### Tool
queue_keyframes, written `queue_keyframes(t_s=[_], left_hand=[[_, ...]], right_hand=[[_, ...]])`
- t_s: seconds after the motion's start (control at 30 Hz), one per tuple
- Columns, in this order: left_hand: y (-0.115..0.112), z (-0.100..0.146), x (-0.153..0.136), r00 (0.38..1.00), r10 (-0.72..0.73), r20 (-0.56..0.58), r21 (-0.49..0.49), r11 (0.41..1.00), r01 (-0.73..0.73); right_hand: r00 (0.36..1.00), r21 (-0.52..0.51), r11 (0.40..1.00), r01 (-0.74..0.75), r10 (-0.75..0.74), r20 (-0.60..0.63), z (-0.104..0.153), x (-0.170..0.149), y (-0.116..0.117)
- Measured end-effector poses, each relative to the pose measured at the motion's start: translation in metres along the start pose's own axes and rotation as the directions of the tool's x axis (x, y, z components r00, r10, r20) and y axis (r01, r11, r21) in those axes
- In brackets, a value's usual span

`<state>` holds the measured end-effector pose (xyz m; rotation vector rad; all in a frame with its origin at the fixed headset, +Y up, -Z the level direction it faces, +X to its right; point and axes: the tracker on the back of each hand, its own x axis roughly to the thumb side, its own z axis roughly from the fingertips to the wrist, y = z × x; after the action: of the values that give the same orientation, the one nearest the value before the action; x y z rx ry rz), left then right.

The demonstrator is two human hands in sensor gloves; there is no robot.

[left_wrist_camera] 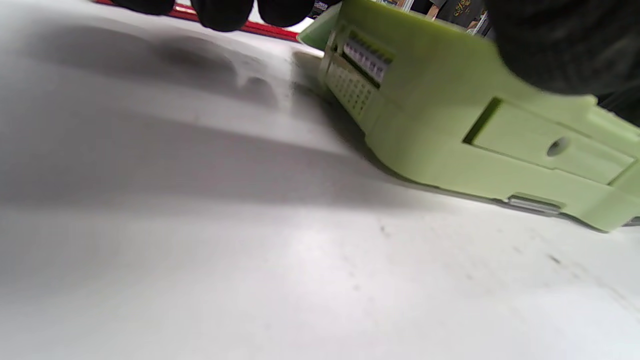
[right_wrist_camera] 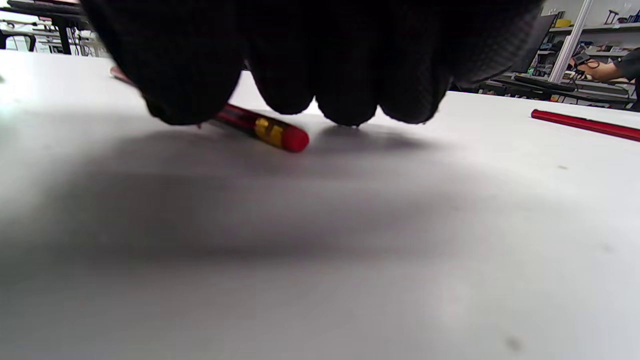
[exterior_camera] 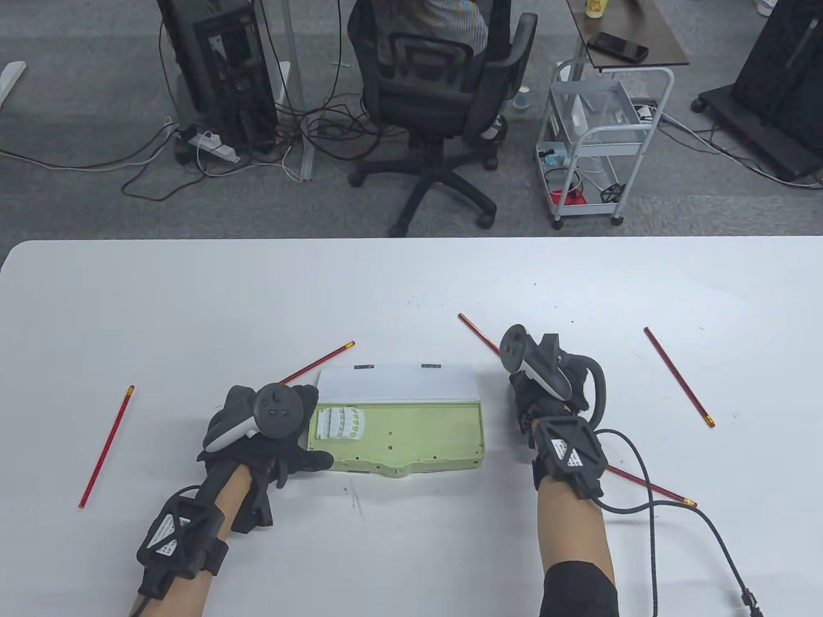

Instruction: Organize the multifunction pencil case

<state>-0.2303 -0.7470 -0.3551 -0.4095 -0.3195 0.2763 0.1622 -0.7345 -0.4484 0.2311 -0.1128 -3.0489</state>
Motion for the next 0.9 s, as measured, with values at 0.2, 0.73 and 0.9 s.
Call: queue_keyframes(t_s=[0.2,0.73,0.9], left_hand=[[0.000,0.000,0.000,1.000,-0.004,-0.003,-0.003,1.000,0.004],[0.000,-0.001,-0.001,1.000,0.002,-0.004,-0.005,1.000,-0.002],[0.000,-0.001,-0.001,1.000,0.000,-0.005,-0.007,1.000,0.000]], right_hand=[[0.996,-0.045,0.995,-0.086,0.087,0.026,0.001,0.010,0.001],[0.956,-0.069,0.964,-0.258,0.265,0.126,0.000,0.034,-0.001],[0.958,-0.052,0.967,-0.251,0.255,0.130,-0.001,0.031,-0.001]])
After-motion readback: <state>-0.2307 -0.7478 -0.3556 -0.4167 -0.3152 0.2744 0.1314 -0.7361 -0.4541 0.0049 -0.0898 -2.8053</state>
